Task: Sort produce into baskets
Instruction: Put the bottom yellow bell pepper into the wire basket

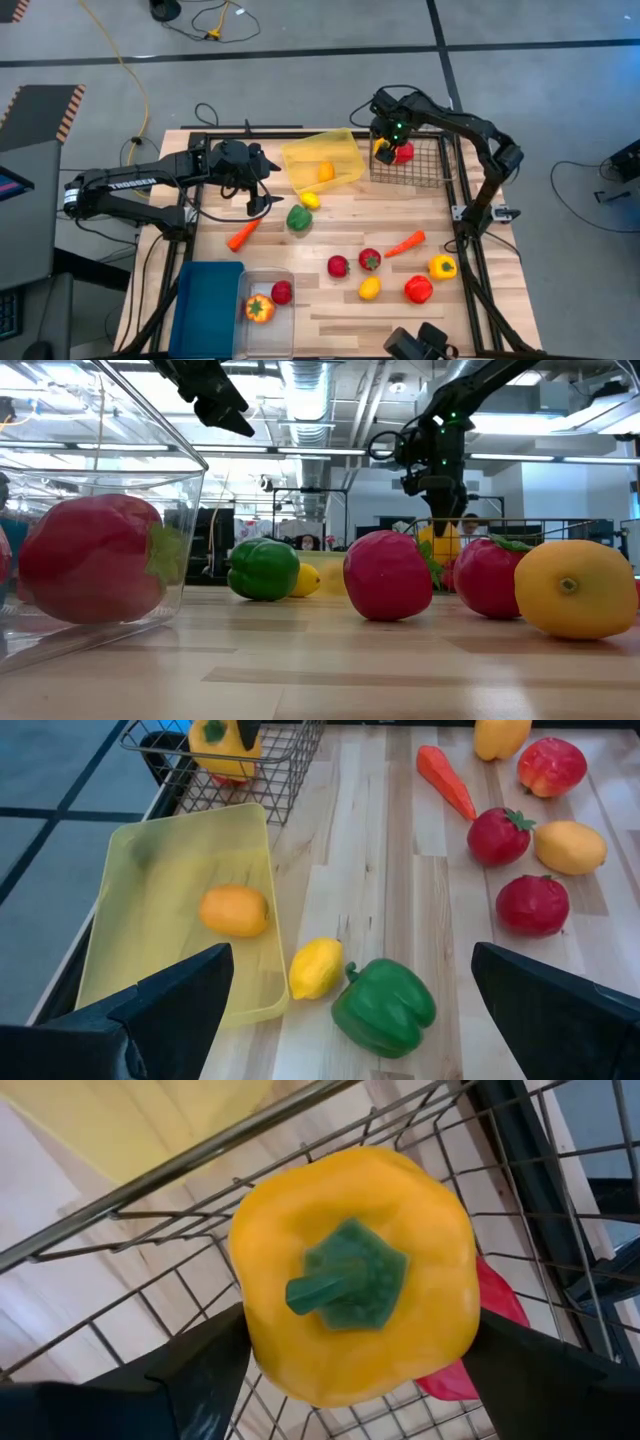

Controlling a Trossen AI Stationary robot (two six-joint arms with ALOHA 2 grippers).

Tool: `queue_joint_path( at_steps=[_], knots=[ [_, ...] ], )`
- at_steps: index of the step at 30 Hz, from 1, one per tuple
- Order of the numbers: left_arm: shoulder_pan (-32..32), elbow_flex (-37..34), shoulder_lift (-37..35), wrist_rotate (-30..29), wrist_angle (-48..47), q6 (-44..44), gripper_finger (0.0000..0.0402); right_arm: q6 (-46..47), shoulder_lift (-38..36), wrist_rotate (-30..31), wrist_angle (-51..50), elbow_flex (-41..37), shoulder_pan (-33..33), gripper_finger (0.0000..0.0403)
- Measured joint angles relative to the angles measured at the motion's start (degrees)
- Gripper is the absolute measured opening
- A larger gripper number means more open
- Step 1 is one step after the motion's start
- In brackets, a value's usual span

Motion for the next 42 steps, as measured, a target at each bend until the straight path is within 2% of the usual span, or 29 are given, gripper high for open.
queue_joint_path(
  at_steps=[10, 14, 30, 42],
  knots=[
    [-0.02, 0.00, 0.00, -0.01, -0.06, -0.09, 0.0399, 0.17, -0.05, 0.02, 0.03, 0.00, -0.02, 0.0369],
    [-0.02, 0.00, 0.00, -0.04, -0.72, -1.39, 0.0399, 3.91, -0.05, 0.04, 0.13, 0.00, -0.02, 0.0369],
    [-0.04, 0.00, 0.00, -1.89, -14.88, -11.99, 0.0399, 5.16, -0.05, 0.09, 0.08, 0.00, -0.02, 0.0369],
    [-0.02, 0.00, 0.00, -2.01, -15.98, -13.18, 0.0399, 1.68, -0.05, 0.13, -0.25, 0.00, -0.02, 0.0390]
  ],
)
